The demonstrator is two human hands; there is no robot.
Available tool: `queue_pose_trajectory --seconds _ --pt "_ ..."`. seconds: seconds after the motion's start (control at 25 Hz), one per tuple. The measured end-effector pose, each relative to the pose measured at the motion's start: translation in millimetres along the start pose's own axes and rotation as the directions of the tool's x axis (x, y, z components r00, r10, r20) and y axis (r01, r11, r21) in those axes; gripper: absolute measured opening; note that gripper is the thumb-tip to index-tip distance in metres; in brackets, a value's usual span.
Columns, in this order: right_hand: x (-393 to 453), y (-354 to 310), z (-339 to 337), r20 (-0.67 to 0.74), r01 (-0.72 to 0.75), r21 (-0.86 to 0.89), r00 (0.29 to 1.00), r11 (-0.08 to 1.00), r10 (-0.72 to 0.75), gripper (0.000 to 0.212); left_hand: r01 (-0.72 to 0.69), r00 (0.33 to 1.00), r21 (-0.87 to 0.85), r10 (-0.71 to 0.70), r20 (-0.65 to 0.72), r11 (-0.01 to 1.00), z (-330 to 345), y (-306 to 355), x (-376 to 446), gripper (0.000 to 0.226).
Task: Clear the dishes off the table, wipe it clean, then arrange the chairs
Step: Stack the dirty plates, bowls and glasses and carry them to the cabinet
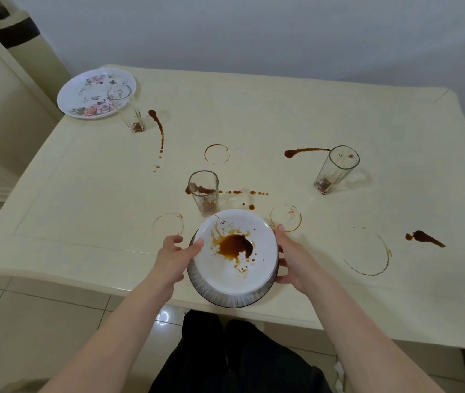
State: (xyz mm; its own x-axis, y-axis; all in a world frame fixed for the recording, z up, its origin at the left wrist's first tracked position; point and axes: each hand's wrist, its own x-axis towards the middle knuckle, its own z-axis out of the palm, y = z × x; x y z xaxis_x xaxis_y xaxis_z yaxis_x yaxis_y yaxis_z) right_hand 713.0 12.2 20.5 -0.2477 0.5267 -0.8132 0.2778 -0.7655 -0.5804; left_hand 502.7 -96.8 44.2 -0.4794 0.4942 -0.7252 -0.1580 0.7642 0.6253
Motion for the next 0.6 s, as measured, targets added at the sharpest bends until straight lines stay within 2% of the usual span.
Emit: queue_pose_trajectory --seconds 0.08,0.2,0.4,0.6 --pt "-1.5 1.9 3.8 0.010 -0.006 0.024 1.000 1.000 0.006 0.042 0.151 0.981 -0.101 -0.136 0.136 0.983 0.2 -5.1 1.1 0.065" --pt "-4.8 3.6 12.7 -0.033 0.003 0.030 0.999 1.000 -0.002 0.040 0.224 0.954 -0.201 -0.172 0.246 0.954 -0.1 -5.5 3.2 0.049" --pt "-18.3 15.0 39.9 -0.133 0.016 0.073 0.991 0.997 -0.006 0.034 0.190 0.967 -0.179 -0.152 0.205 0.965 -7.3 -10.0 14.3 0.048" --pt "-38.4 33.9 107.1 -0.154 0.024 0.097 0.988 0.995 -0.009 0.036 0.161 0.970 -0.135 -0.132 0.203 0.978 -70.3 -32.6 17.5 0.057"
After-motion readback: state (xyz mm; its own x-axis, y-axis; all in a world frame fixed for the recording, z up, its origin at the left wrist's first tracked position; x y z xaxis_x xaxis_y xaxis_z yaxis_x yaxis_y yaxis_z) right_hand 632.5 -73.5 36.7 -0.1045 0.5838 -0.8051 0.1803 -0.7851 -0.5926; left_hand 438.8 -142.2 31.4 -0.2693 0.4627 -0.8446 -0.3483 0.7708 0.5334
